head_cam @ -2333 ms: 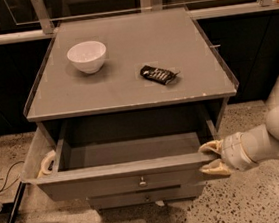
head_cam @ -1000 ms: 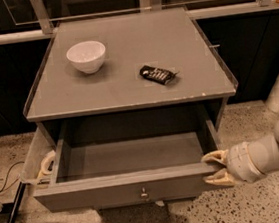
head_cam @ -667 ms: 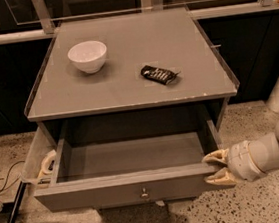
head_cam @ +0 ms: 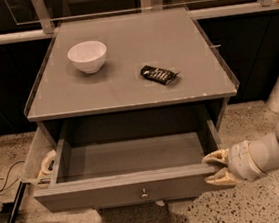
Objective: Open top drawer
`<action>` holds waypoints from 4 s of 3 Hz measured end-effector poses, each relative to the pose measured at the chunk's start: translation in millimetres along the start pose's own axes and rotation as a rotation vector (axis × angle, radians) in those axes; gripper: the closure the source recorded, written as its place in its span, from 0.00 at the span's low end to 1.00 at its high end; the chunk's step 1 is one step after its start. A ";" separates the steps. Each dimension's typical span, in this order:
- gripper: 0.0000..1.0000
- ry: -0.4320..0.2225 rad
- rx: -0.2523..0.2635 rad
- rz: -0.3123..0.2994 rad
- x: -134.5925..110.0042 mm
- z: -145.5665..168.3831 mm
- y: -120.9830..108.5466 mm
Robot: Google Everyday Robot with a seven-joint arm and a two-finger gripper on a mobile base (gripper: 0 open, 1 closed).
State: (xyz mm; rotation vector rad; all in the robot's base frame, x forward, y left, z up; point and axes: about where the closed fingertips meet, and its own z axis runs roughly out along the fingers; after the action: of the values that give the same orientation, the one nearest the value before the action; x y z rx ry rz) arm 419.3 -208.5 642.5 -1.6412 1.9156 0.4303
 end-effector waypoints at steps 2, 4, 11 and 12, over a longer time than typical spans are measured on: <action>0.11 -0.005 -0.012 0.002 -2.5 0.8 -1.2; 0.38 -0.045 -0.072 -0.010 -14.6 15.5 25.8; 0.34 -0.074 -0.113 -0.026 -14.6 3.7 63.9; 0.28 -0.077 -0.153 -0.027 -4.0 -1.6 94.3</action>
Offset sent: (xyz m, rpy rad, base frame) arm -0.0037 0.0156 -0.0131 0.0838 0.0599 0.0552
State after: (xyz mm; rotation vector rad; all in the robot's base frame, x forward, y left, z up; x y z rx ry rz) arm 327.5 -188.1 634.7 -1.7189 1.8403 0.6341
